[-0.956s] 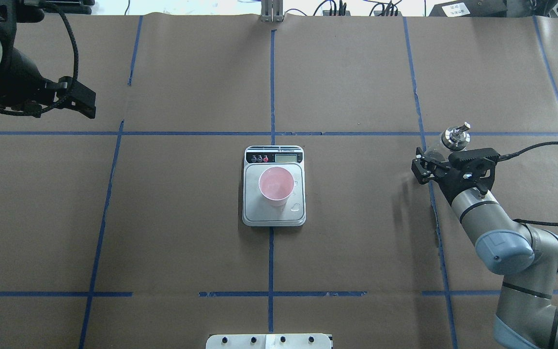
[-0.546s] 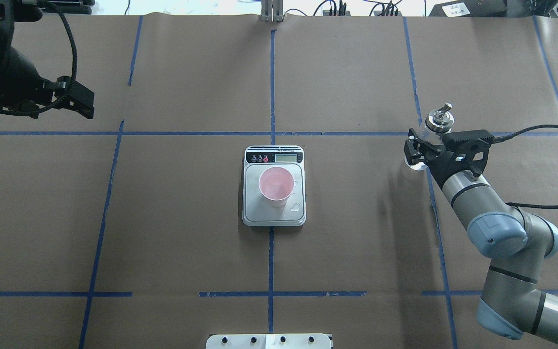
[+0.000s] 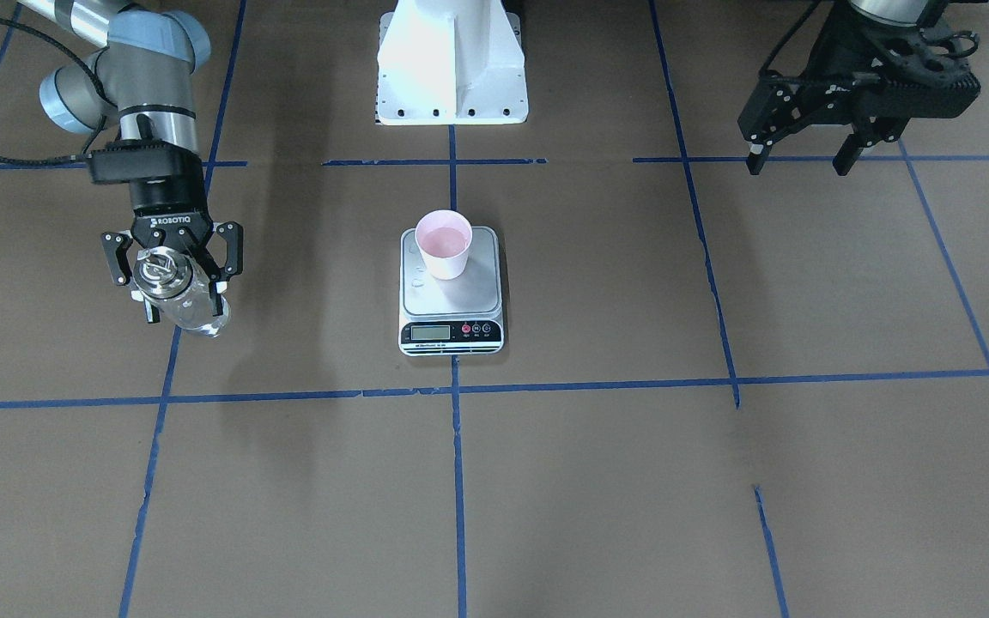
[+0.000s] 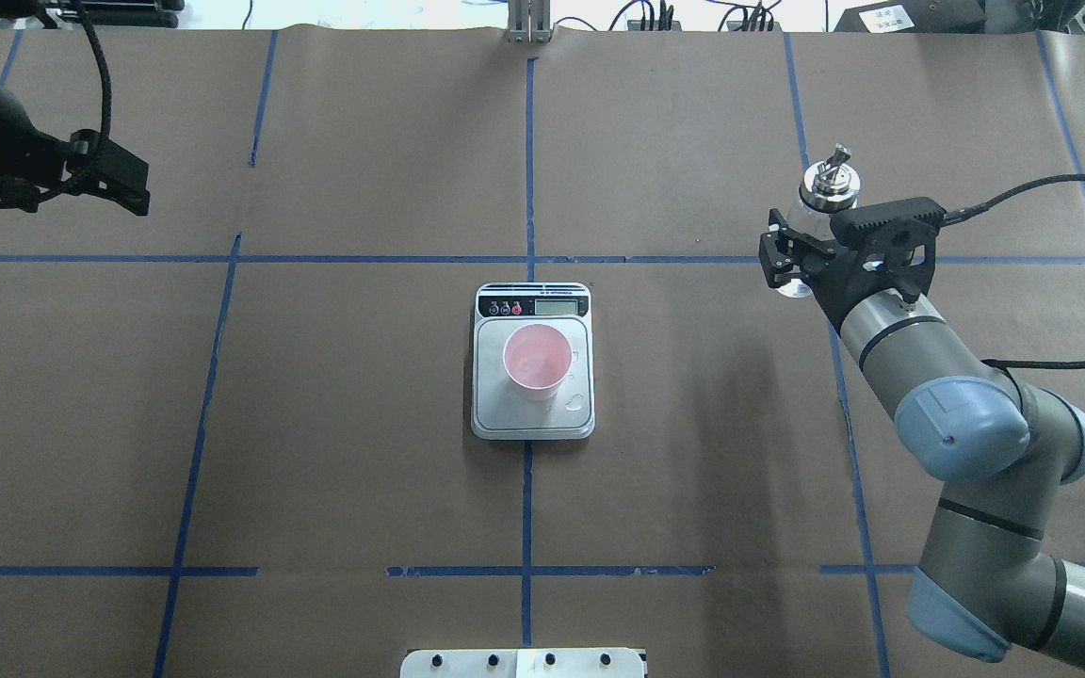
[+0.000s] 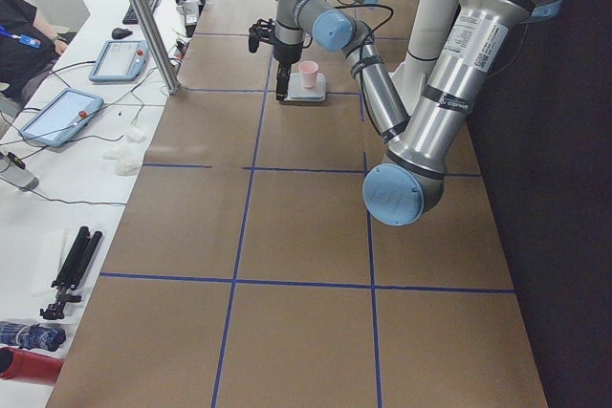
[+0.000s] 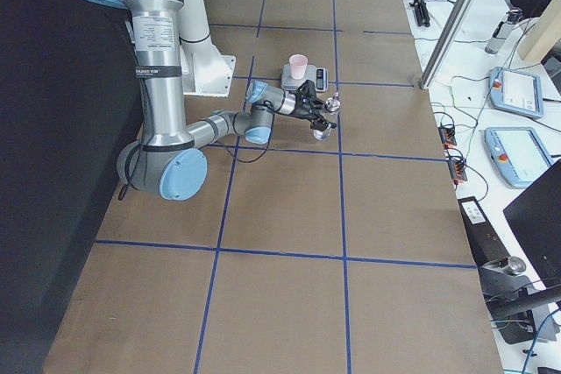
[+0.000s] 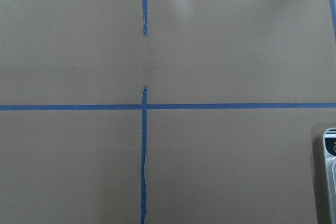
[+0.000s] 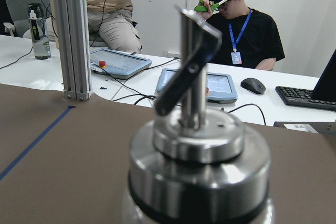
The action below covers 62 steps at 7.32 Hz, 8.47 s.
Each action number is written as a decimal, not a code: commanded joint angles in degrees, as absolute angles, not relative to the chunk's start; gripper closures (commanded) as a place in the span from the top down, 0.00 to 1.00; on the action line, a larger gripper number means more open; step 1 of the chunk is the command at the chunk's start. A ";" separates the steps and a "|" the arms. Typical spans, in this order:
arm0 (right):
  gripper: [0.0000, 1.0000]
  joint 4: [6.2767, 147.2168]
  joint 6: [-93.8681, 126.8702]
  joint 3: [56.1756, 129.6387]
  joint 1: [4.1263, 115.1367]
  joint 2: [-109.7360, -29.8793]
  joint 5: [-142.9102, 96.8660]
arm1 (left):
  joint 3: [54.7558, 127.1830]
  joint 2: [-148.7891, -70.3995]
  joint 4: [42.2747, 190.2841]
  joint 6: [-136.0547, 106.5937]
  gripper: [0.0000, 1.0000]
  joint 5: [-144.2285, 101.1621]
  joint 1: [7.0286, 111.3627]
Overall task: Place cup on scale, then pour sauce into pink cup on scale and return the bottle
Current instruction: 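Carry the bottle with the right gripper toward the pink cup, then tilt the bottle with the right gripper, spout over the pink cup, then hold the bottle tilted over the cup to pour sauce, then tilt the bottle upright with the right gripper, then carry the upright bottle with the right gripper back to its spot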
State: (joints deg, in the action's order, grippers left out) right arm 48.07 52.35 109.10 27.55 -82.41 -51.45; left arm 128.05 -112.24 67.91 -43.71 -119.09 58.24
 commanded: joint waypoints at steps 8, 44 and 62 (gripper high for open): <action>0.00 57.31 15.30 112.76 18.39 -72.87 -37.67 | 122.12 -99.15 66.27 15.54 1.00 -119.35 78.89; 0.00 47.06 -27.96 95.36 8.09 -66.54 -8.26 | 88.59 -98.61 89.82 22.41 1.00 -126.83 87.71; 0.00 44.91 51.73 105.13 25.12 -85.34 -45.32 | 100.55 -97.91 82.97 22.06 1.00 -126.83 89.12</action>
State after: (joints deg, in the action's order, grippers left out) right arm 44.84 48.47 106.15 22.98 -84.33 -42.16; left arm 100.43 -97.91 83.02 22.06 -126.83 89.12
